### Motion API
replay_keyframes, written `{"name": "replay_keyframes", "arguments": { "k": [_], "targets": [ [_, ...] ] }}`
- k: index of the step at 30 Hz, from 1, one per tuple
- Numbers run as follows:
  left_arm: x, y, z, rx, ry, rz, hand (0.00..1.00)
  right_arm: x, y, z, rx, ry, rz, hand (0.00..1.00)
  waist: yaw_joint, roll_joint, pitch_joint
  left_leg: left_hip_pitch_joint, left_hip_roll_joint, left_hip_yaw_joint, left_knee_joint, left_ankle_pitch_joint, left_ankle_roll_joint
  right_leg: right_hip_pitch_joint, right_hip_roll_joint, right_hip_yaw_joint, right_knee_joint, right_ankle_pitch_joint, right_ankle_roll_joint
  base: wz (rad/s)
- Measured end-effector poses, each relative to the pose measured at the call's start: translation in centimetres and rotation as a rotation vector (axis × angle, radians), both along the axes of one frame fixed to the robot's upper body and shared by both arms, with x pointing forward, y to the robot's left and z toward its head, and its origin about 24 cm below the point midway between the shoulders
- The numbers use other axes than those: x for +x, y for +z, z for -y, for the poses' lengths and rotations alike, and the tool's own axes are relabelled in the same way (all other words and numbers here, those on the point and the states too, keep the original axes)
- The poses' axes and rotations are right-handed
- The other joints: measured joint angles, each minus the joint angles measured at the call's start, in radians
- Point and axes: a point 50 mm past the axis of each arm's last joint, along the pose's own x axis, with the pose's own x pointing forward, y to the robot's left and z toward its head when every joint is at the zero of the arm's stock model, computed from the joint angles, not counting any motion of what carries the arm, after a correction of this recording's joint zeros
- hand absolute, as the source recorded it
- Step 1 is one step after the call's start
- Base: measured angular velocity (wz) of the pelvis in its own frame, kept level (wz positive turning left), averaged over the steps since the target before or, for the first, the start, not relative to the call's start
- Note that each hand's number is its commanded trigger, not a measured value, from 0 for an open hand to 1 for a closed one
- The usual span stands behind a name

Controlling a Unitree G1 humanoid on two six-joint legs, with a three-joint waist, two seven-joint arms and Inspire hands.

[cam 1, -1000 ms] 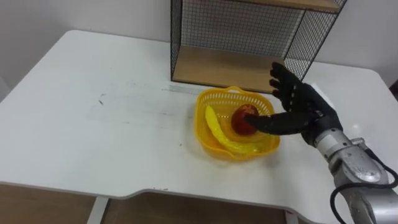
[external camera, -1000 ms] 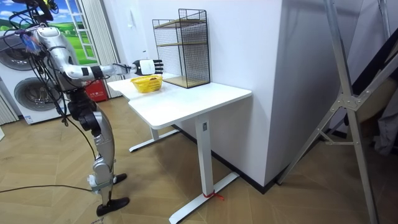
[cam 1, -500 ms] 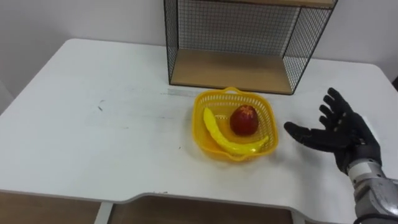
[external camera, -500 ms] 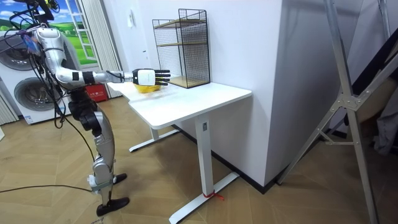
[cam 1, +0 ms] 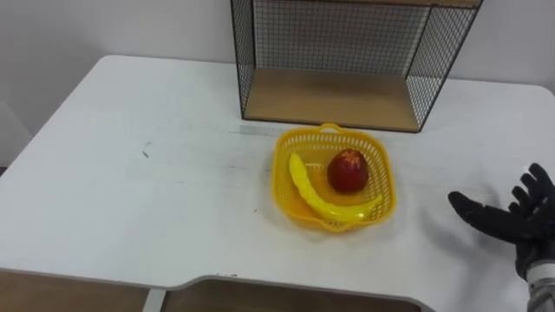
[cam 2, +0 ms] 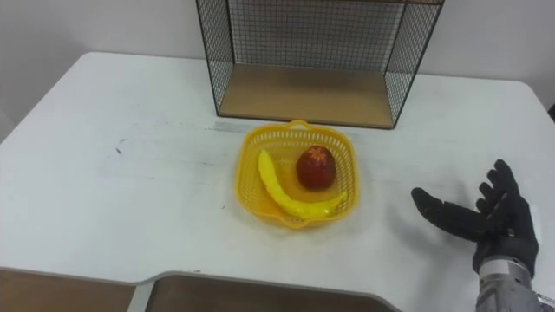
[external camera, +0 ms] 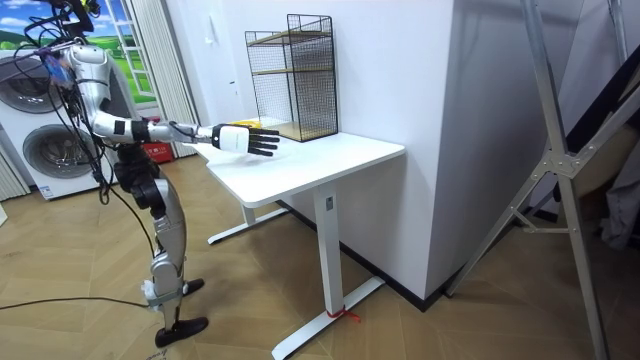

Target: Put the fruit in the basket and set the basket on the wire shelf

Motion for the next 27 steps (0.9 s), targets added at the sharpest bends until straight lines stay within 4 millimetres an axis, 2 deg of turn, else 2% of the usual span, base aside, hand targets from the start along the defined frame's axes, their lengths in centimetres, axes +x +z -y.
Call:
{"name": "replay_keyframes", "arguments": {
  "k": [5, 10, 13, 19, 22, 27],
  "targets": [
    [1.5, 4.9, 0.6, 0.273, -0.019, 0.08, 0.0, -0.4, 0.5, -0.2, -0.013, 0.001, 0.025, 0.0, -0.006, 0.004, 0.006, -0.008, -0.001, -0.002, 0.006, 0.0, 0.0, -0.004, 0.0, -0.003, -0.001, 0.0, 0.0, 0.0],
    [2.7, 7.3, 1.2, 0.386, -0.077, 0.152, 0.0, 0.0, 1.4, -0.5, -0.019, 0.049, 0.076, 0.0, -0.013, 0.008, 0.0065, -0.006, 0.0, -0.002, 0.007, 0.0, 0.0, -0.001, 0.001, -0.003, -0.003, 0.0, 0.0, 0.0],
    [3.8, 7.6, 2.2, 0.372, -0.161, 0.184, 0.0, -0.2, 1.1, -0.6, 0.009, 0.063, 0.082, 0.0, -0.019, 0.007, 0.0086, -0.006, -0.001, -0.002, 0.009, 0.0, 0.0, 0.0, 0.0, -0.004, -0.002, 0.0, 0.0, 0.01],
    [7.2, 7.3, 5.7, 0.281, -0.491, 0.261, 0.0, 0.3, 0.9, -1.9, 0.056, 0.119, 0.113, 0.0, -0.035, 0.008, 0.0142, -0.019, -0.001, -0.008, 0.02, 0.0, 0.0, -0.002, 0.001, -0.015, 0.0, 0.0, 0.0, 0.05],
    [8.6, 6.7, 7.4, 0.197, -0.658, 0.302, 0.0, 0.7, 0.9, -2.6, 0.063, 0.162, 0.135, 0.0, -0.04, 0.01, 0.0147, -0.014, -0.001, -0.001, 0.009, 0.0, -0.001, -0.003, 0.001, -0.008, 0.0, 0.0, 0.0, -0.05],
    [10.5, 5.5, 10.7, 0.048, -0.95, 0.342, 0.0, 1.3, 0.5, -4.5, 0.131, 0.26, 0.152, 0.0, -0.055, 0.001, 0.0191, -0.012, -0.001, 0.002, 0.01, 0.001, 0.0, -0.004, 0.001, -0.002, 0.004, 0.0, 0.0, -0.01]
  ]
}}
